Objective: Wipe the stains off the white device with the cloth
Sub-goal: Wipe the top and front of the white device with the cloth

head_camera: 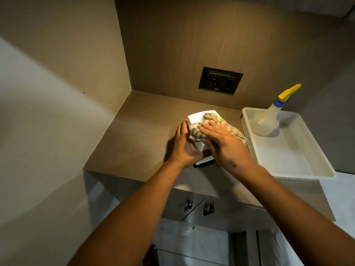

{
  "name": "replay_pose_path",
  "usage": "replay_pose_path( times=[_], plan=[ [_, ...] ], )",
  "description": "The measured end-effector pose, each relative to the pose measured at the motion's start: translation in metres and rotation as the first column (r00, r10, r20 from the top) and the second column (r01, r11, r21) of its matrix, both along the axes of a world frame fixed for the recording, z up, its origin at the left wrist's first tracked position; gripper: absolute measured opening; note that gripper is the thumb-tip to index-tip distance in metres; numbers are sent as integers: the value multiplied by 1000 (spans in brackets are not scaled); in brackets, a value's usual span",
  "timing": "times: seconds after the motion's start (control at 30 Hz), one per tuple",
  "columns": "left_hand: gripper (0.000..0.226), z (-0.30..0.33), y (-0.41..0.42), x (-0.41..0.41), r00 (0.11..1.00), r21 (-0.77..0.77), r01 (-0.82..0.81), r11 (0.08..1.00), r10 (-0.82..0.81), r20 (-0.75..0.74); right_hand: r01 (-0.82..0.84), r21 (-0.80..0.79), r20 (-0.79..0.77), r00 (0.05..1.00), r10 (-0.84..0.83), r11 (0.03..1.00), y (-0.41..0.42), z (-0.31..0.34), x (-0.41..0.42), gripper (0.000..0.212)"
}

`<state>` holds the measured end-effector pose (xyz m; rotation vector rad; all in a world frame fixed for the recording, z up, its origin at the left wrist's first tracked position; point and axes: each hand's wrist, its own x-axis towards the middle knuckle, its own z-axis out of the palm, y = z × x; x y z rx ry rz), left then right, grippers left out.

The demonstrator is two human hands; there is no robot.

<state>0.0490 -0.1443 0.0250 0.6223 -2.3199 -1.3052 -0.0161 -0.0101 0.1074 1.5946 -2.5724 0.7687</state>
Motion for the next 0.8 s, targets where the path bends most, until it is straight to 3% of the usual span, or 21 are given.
replay_pose_path(
  times=[0.2, 0.33, 0.5, 0.63, 0.73, 0.8],
  plan=[
    [137, 7, 1, 1, 1000, 7, 9, 1000, -9, -15, 271, 59, 98, 956, -275, 961, -29, 8, -58, 33],
    [135, 7, -1, 3, 1000, -4, 20, 1000, -20, -17, 126, 112, 24, 991, -130, 986, -51, 13, -51, 31],
    [102, 7, 3, 0, 996, -25, 60, 998, -61, -66, -86, 17, 20, 996, 85, 996, -4, 5, -4, 37],
    [129, 6, 0, 2, 1000, 33, 15, 999, -14, -19, 6, 36, 50, 999, -8, 999, 10, 8, -28, 38],
    [135, 8, 1, 2, 1000, 24, 21, 999, -21, 0, 159, 57, 97, 982, -164, 986, -10, 14, -52, 37],
    [136, 7, 1, 1, 1000, 26, 10, 1000, -11, 7, 177, 77, 105, 977, -185, 981, -26, 14, -60, 36]
  ],
)
